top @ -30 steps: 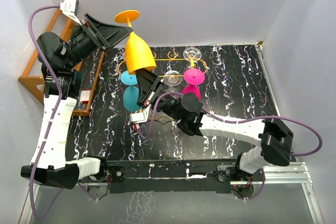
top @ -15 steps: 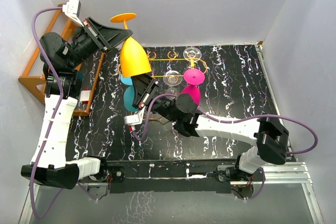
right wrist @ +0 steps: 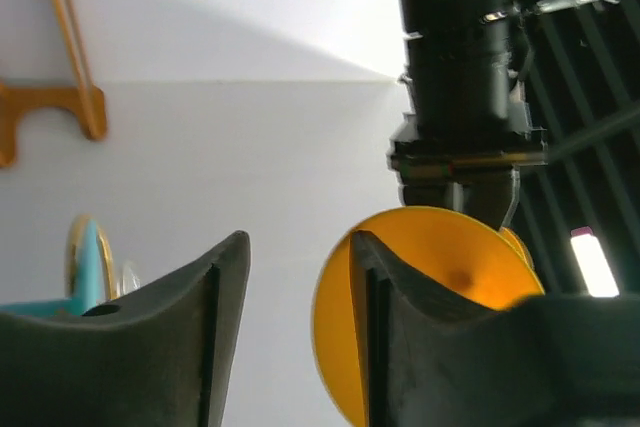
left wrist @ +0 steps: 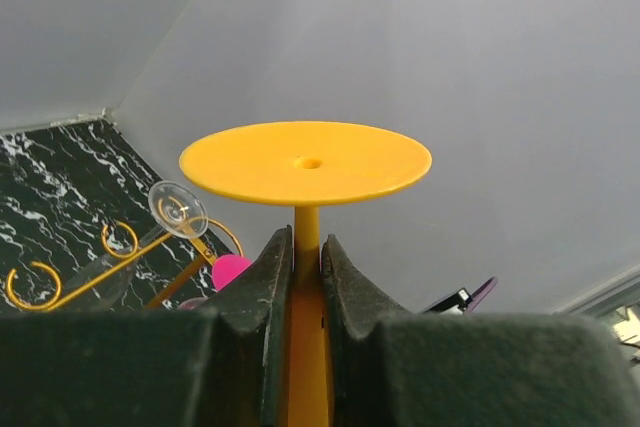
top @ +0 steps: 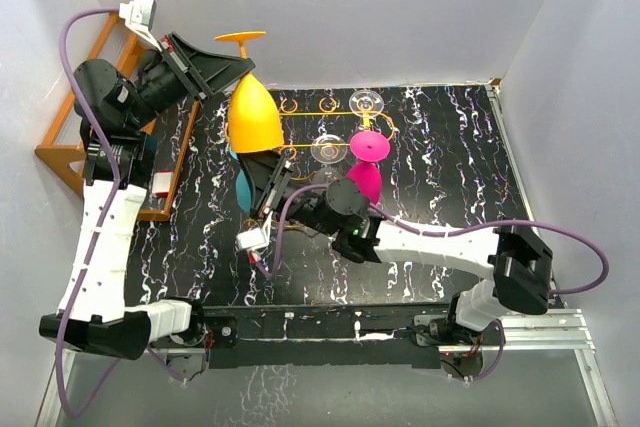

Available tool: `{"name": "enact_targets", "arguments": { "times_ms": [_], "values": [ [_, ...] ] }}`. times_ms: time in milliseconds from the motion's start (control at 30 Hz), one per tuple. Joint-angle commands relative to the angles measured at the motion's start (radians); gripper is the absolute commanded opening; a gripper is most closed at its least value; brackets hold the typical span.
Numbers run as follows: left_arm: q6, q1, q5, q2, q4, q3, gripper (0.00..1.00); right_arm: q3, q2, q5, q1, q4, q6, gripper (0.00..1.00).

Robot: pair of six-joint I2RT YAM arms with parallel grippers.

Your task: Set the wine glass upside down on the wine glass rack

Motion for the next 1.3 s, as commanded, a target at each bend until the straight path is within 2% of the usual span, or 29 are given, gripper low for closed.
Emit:
{"name": "enact_targets", "arguments": {
  "times_ms": [0, 33, 67, 167, 233, 333, 433, 467, 533, 600, 633, 667, 700, 733, 800, 833, 867, 967, 1067, 1200, 1267],
  "values": [
    [0.127, -0.002, 0.044, -0.012, -0.003, 0.114, 0.00, 0.002, -0.065, -0.086, 0.031, -0.131, 0.052, 0.63],
    [0.159, -0.002, 0.053, -0.010, -0.029, 0.129, 0.00, 0.001, -0.076, -0.092, 0.034, -0.147, 0.064, 0.92],
    [0.190, -0.002, 0.064, -0.004, -0.061, 0.166, 0.00, 0.000, -0.090, -0.097, 0.039, -0.186, 0.074, 0.98],
    [0.302, -0.002, 0.093, 0.012, -0.183, 0.251, 0.00, -0.008, -0.142, -0.096, 0.070, -0.284, 0.108, 0.98],
    [0.387, -0.002, 0.091, 0.011, -0.271, 0.286, 0.00, 0.020, -0.183, -0.102, 0.103, -0.417, 0.164, 0.98],
    [0.473, -0.002, 0.080, -0.026, -0.348, 0.272, 0.00, 0.048, -0.258, -0.133, 0.158, -0.595, 0.321, 0.99],
    [0.521, -0.002, 0.102, -0.053, -0.434, 0.263, 0.00, 0.093, -0.343, -0.233, 0.187, -0.810, 0.509, 0.98],
    [0.533, -0.001, 0.111, -0.070, -0.452, 0.244, 0.00, 0.091, -0.379, -0.264, 0.191, -0.822, 0.570, 0.98],
    [0.547, -0.001, 0.125, -0.133, -0.455, 0.172, 0.00, 0.002, -0.459, -0.262, 0.195, -0.683, 0.728, 0.98],
    [0.570, -0.002, 0.138, -0.170, -0.511, 0.129, 0.00, -0.090, -0.522, -0.110, 0.196, -0.399, 1.008, 0.99],
    [0.597, -0.002, 0.139, -0.172, -0.565, 0.127, 0.00, -0.093, -0.531, 0.056, 0.197, -0.282, 1.193, 0.98],
    [0.627, -0.002, 0.139, -0.168, -0.621, 0.132, 0.00, -0.042, -0.522, 0.220, 0.196, -0.283, 1.346, 0.98],
    [0.676, -0.002, 0.134, -0.166, -0.676, 0.138, 0.00, 0.077, -0.487, 0.361, 0.196, -0.407, 1.467, 0.98],
    [0.710, -0.002, 0.130, -0.163, -0.720, 0.143, 0.00, 0.220, -0.426, 0.463, 0.196, -0.601, 1.529, 0.98],
    [0.770, -0.002, 0.112, -0.174, -0.768, 0.145, 0.00, 0.501, -0.282, 0.581, 0.196, -0.954, 1.564, 0.98],
    [0.796, -0.001, 0.103, -0.176, -0.790, 0.152, 0.00, 0.594, -0.210, 0.627, 0.197, -1.069, 1.591, 0.98],
    [0.829, -0.002, 0.103, -0.172, -0.820, 0.164, 0.00, 0.626, -0.187, 0.678, 0.197, -1.096, 1.576, 0.98],
    [0.913, -0.002, 0.118, -0.160, -0.920, 0.179, 0.00, 0.561, -0.207, 0.769, 0.195, -0.932, 1.541, 0.98],
    [0.996, -0.002, 0.136, -0.197, -0.977, 0.124, 0.00, 0.484, -0.286, 0.758, 0.185, -0.802, 1.563, 0.98],
    [1.040, 0.002, 0.170, -0.318, -0.914, -0.042, 0.00, 0.370, -0.403, 0.709, 0.181, -0.668, 1.592, 0.98],
    [1.014, 0.010, 0.202, -0.376, -0.836, -0.126, 0.00, 0.343, -0.435, 0.719, 0.181, -0.637, 1.604, 0.98]
  ]
}}
